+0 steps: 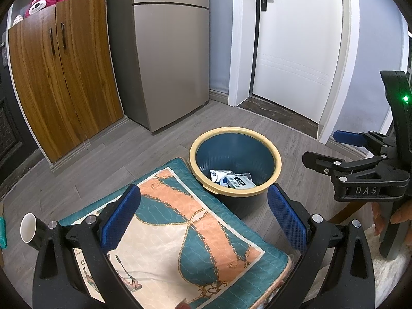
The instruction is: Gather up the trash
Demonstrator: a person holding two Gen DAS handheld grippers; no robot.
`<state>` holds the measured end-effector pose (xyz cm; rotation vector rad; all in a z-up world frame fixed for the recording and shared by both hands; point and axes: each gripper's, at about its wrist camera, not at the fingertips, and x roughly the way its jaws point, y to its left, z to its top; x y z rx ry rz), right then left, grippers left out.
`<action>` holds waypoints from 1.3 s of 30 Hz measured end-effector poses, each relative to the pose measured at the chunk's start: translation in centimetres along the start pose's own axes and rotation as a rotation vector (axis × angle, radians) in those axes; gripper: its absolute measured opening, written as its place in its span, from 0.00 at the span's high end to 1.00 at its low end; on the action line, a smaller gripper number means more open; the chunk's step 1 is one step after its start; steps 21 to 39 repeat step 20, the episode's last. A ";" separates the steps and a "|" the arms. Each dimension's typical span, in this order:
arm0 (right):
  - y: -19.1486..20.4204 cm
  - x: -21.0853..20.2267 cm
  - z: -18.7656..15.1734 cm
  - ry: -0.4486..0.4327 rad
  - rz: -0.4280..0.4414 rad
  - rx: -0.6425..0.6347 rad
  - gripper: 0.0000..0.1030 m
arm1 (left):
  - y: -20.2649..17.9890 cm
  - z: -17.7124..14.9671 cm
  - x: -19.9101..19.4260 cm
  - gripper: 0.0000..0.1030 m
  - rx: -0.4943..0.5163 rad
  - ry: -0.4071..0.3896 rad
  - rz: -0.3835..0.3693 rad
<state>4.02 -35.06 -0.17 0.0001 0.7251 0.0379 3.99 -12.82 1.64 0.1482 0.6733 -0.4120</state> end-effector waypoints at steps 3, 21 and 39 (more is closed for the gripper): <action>-0.1 0.0 -0.2 0.001 -0.001 0.002 0.06 | 0.1 0.0 -0.3 0.06 0.002 -0.024 -0.008; -0.3 0.7 -1.0 0.035 -0.038 0.013 0.05 | 0.5 0.0 -0.6 0.06 0.039 -0.013 0.012; -0.3 0.7 -1.0 0.035 -0.038 0.013 0.05 | 0.5 0.0 -0.6 0.06 0.039 -0.013 0.012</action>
